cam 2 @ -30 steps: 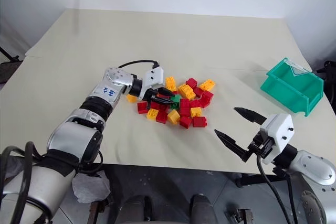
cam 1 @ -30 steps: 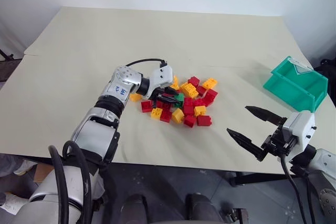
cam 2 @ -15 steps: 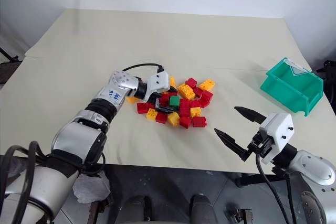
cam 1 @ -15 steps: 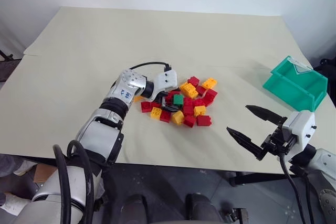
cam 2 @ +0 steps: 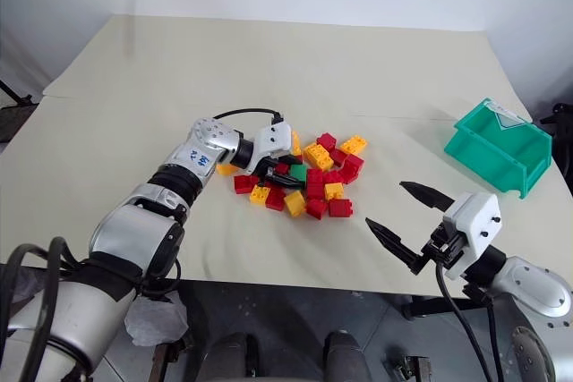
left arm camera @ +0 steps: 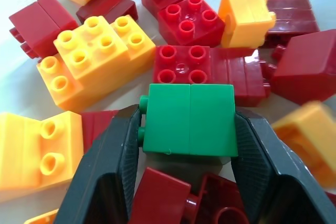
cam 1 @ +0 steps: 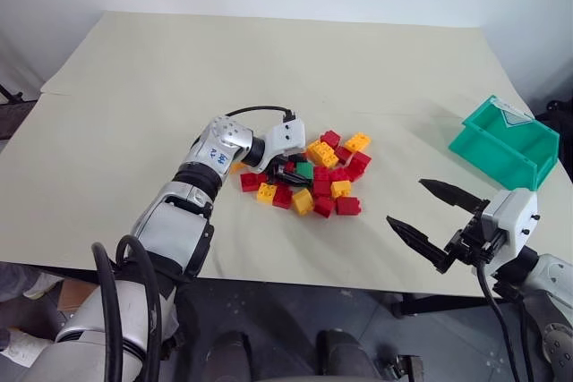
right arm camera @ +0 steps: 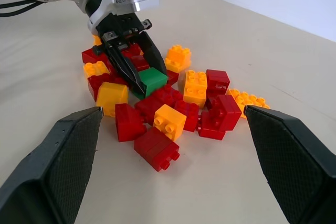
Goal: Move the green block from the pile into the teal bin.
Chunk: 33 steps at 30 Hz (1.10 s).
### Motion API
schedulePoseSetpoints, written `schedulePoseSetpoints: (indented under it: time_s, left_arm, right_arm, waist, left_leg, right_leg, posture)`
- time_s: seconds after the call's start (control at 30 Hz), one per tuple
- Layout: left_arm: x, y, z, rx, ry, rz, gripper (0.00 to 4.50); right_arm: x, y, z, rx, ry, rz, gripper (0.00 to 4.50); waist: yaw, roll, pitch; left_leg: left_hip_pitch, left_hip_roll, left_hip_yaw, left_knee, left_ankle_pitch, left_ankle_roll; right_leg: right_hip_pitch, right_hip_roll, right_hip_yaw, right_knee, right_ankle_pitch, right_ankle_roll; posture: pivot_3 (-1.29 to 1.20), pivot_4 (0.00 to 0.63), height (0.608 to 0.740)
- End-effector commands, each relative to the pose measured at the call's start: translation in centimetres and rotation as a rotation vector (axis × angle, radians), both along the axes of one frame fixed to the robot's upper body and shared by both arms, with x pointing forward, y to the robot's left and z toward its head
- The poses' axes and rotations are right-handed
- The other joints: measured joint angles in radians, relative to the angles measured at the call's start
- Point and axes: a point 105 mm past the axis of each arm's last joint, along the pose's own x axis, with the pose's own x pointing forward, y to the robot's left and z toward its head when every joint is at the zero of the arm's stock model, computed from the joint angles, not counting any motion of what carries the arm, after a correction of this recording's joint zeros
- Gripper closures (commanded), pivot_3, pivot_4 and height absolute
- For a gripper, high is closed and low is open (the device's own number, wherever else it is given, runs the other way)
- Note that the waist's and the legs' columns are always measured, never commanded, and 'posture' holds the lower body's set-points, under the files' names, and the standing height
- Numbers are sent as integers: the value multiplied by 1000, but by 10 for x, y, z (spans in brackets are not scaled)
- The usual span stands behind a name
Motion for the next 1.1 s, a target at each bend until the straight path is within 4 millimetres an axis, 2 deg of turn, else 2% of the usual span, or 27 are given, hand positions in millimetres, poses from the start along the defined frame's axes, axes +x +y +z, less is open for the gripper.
schedulePoseSetpoints:
  time_s: [0.03,0.1,0.2,0.3,0.33,0.43,0.57,0.7,0.77,0.83,0.93,0.97,1.1]
  left_arm:
    - [1,-6,33,-74,-56,-45,2421]
    - [-1,-10,50,-115,-73,-80,2421]
    - [-15,-32,81,-202,-77,-211,2421]
    - [-28,-61,83,-221,-85,-298,2421]
    - [-32,-71,80,-216,-83,-324,2421]
    - [-47,-115,52,-187,-83,-353,2421]
    - [-54,-137,27,-160,-88,-331,2421]
    - [-57,-144,8,-122,-100,-320,2421]
    - [-60,-148,2,-139,-78,-304,1681]
    - [-61,-150,2,-164,-61,-301,1128]
    - [-63,-149,10,-229,-26,-309,209]
    - [-64,-147,13,-247,-15,-325,11]
    - [-62,-135,32,-335,-9,-366,11]
  right_arm:
    - [-5,-1,9,-2,-48,-5,0]
    - [-7,-3,9,-5,-48,-16,0]
    - [-11,-10,9,-10,-48,-52,0]
    - [-14,-15,9,-13,-50,-85,0]
    - [-14,-17,9,-14,-50,-97,0]
    - [-18,-23,8,-10,-50,-156,0]
    - [-26,-28,5,4,-44,-210,0]
    - [-31,-29,1,17,-39,-241,0]
    - [-35,-29,-2,29,-35,-255,0]
    - [-37,-29,-5,32,-34,-259,0]
    - [-37,-30,-8,32,-28,-259,0]
    - [-37,-30,-9,31,-24,-258,0]
    - [-31,-34,-12,8,-17,-243,0]
  waist:
    - [1,0,0]
    - [1,0,0]
    - [5,-1,0]
    - [11,-1,0]
    - [12,-1,0]
    - [20,-1,0]
    - [13,-1,1]
    - [-2,-1,0]
    - [-1,-1,0]
    - [1,-1,0]
    - [3,-1,0]
    - [3,-1,0]
    - [2,-1,0]
  left_leg:
    - [0,0,0,0,0,0]
    - [0,0,0,0,0,0]
    - [-2,0,0,0,0,0]
    - [-2,-1,-1,0,-1,0]
    - [-2,-1,-1,0,-1,0]
    - [-2,-1,-1,0,-1,1]
    - [-3,-1,-2,0,-1,1]
    - [-2,-1,-5,-3,-1,1]
    - [-1,-1,-5,-3,-1,1]
    - [-2,-2,-6,-2,-1,1]
    - [-2,-2,-6,-3,-1,1]
    - [-2,-2,-6,-3,-1,1]
    - [-2,-2,-6,-3,-1,1]
  right_leg:
    - [0,0,0,0,0,0]
    - [0,0,0,0,0,0]
    - [-1,0,0,-1,0,0]
    - [0,0,-1,-2,0,0]
    - [1,0,-1,-2,0,0]
    - [1,0,-1,-3,0,0]
    - [-1,0,-1,-3,0,0]
    - [-2,0,-1,-1,0,0]
    - [0,0,-1,-1,0,0]
    - [0,0,-1,-2,0,0]
    - [0,0,-1,-2,0,0]
    - [0,0,-1,-2,0,0]
    - [0,0,-1,-2,0,0]
  posture:
    - [0,150,740]
    - [0,150,740]
    - [0,150,740]
    - [0,150,740]
    - [0,150,740]
    - [0,150,740]
    - [0,150,740]
    - [0,150,740]
    - [0,150,740]
    - [0,150,740]
    - [0,150,740]
    - [0,150,740]
    - [0,150,740]
